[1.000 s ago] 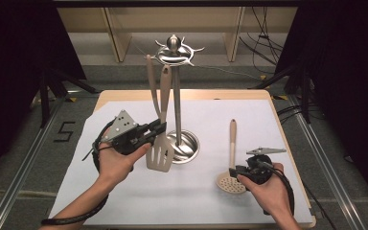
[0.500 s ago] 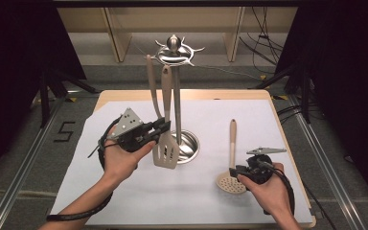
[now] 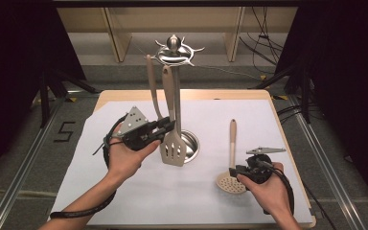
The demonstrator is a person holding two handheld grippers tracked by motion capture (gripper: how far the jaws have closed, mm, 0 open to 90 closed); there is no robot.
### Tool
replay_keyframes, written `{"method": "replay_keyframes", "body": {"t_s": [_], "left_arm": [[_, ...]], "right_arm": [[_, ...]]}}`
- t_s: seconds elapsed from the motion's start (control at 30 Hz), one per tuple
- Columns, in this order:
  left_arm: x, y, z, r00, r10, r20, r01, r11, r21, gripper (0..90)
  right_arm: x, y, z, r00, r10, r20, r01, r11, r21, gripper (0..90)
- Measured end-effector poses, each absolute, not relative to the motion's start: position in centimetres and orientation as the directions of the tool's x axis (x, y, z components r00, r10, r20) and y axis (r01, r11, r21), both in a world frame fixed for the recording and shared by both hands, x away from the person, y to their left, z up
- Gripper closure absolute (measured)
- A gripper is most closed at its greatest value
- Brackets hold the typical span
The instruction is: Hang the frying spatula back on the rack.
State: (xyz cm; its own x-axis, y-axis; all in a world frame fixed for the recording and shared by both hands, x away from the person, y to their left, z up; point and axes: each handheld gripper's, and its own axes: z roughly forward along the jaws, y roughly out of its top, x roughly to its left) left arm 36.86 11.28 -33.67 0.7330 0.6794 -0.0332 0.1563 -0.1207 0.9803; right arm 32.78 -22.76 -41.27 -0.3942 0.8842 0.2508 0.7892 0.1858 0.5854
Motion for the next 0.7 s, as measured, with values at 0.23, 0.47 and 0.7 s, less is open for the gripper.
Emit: {"method": "replay_keyframes", "body": {"t_s": [0.23,0.47,0.7], "left_arm": [[35.2,12.8,-34.1,0.753,0.658,-0.024,0.135,-0.119,0.984,60.7],[32.0,15.7,-36.7,0.734,0.679,0.014,0.108,-0.136,0.985,49.7],[30.6,18.4,-40.0,0.688,0.726,0.006,0.128,-0.130,0.983,45.9]], "right_arm": [[33.0,-23.1,-41.2,-0.387,0.888,0.249,0.792,0.181,0.583,66.8],[33.8,-23.6,-40.9,-0.369,0.894,0.254,0.795,0.162,0.584,67.2],[34.8,-23.9,-40.6,-0.376,0.896,0.236,0.797,0.183,0.576,67.1]]}}
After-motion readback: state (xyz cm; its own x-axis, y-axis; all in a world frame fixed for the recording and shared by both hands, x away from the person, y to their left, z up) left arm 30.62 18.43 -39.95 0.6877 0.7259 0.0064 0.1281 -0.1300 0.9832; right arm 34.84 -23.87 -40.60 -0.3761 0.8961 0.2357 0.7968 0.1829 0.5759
